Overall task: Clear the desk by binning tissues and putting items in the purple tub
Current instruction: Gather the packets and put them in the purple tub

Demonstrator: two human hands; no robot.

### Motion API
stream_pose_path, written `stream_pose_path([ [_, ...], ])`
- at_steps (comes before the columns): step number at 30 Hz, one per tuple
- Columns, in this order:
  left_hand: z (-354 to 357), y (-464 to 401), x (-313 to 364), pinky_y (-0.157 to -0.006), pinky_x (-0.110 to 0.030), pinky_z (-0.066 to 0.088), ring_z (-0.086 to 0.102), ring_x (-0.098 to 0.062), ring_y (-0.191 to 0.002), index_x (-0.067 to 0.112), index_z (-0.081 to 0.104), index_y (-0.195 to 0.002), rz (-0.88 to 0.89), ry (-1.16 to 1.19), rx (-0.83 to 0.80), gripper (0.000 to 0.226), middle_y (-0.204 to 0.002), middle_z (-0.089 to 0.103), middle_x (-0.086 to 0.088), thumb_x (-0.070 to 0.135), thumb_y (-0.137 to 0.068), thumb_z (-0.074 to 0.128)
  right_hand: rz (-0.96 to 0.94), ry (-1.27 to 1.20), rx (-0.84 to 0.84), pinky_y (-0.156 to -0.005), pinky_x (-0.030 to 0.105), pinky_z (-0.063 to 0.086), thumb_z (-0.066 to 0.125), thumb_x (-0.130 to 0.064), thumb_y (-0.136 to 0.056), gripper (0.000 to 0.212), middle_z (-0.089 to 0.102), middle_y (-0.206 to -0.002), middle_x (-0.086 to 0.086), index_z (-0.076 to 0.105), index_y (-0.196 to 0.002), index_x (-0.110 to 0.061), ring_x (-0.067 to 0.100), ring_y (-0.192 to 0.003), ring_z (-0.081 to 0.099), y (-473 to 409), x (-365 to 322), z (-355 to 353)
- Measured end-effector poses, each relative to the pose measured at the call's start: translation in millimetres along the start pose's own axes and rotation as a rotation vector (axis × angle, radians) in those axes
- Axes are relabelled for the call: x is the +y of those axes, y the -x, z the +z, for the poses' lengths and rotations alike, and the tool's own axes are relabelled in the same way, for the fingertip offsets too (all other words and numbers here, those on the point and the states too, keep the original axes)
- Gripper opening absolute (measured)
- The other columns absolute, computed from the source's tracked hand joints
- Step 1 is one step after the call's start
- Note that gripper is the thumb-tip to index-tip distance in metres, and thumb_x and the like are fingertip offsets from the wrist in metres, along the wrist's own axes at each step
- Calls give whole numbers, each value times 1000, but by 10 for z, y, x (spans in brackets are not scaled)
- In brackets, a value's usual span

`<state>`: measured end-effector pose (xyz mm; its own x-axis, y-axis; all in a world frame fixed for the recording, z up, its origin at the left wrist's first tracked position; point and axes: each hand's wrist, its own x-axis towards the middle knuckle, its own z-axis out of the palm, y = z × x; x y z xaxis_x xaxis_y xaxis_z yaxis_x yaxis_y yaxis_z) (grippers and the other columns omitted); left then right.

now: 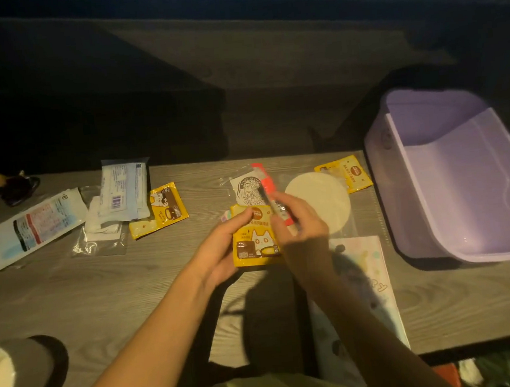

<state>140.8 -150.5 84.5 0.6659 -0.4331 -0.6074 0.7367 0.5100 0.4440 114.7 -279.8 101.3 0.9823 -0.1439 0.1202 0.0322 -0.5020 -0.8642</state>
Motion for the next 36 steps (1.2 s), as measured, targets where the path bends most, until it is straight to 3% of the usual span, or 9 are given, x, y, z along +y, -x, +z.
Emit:
stream_pose_path([
  [3, 4, 11, 16, -69, -35, 60, 72, -24, -84, 7, 66, -105, 6, 108, -17, 40, -94, 74, -13, 35, -78, 59, -18, -16, -94, -90, 4, 39, 52, -13, -86, 35, 62, -122, 4, 59, -121, -14, 5, -109, 55, 96, -79, 147],
  [7, -42, 3, 23, -95, -35, 45, 57, -23, -107, 8, 62, -117, 47, 106, -7, 57, -113, 61, -14, 38, -69, 69, 43, -10, -203, -101, 9, 35, 54, -13, -90, 38, 54, -135, 0, 52, -128, -17, 1, -121, 45, 153, -89, 180],
  [11, -17, -19, -12, -67, -28, 57, 69, -17, -72, 9, 67, -95, 137, 10, 31, 33, -83, 69, -7, 24, -66, 71, 70, -64, -230, -99, 19, 44, 45, -19, -92, 36, 55, -133, 1, 53, -127, -15, 5, -119, 51, 193, -114, 139],
  [15, 65, -23, -54, -58, -26, 57, 70, -16, -63, 5, 65, -93, 145, -24, 72, 20, -73, 71, -8, 14, -75, 65, 158, -202, -133, -72, 7, 49, 48, -10, -94, 21, 65, -107, -2, 55, -111, -20, -5, -90, 62, 178, -135, 67],
  [18, 142, 5, -80, -62, -30, 59, 70, -21, -68, 3, 59, -114, 114, -27, 74, 35, -87, 69, -14, 11, -80, 58, 181, -213, -43, -77, 24, 56, 60, -16, -87, 31, 62, -102, -11, 47, -110, -32, 12, -95, 65, 180, -113, 29],
  [21, 262, 40, -80, -62, -32, 59, 70, -22, -69, 4, 62, -110, 110, -44, 32, 27, -87, 70, -13, 13, -86, 53, 292, -175, -30, -84, 37, 55, 66, -37, -78, 50, 55, -117, -6, 37, -117, -50, 14, -105, 58, 165, -106, -74],
  [24, 528, 68, -61, -65, -32, 58, 68, -21, -69, 6, 62, -99, 106, -56, -29, 17, -79, 69, -11, 11, -87, 52, 455, -440, -40, -65, 16, 54, 68, -25, -81, 56, 57, -108, -12, 36, -127, -36, 5, -87, 63, 135, -152, -328],
  [31, 1736, -135, -201, -61, -27, 55, 64, -17, -64, 8, 62, -93, 171, -297, -192, 9, -76, 66, -9, 5, -86, 58, 375, -611, 271, -64, 23, 57, 64, -12, -84, 40, 66, -107, 5, 50, -118, -27, 16, -87, 69, 25, -175, -1372],
  [36, 2397, -454, -476, -85, -36, 55, 67, -21, -93, 9, 45, -130, 183, -548, -149, 70, -117, 66, -12, 27, -71, 77, 401, -372, 428, -70, 21, 58, 65, -21, -85, 55, 60, -117, 0, 38, -132, -26, 9, -91, 66, -100, 8, -2135],
])
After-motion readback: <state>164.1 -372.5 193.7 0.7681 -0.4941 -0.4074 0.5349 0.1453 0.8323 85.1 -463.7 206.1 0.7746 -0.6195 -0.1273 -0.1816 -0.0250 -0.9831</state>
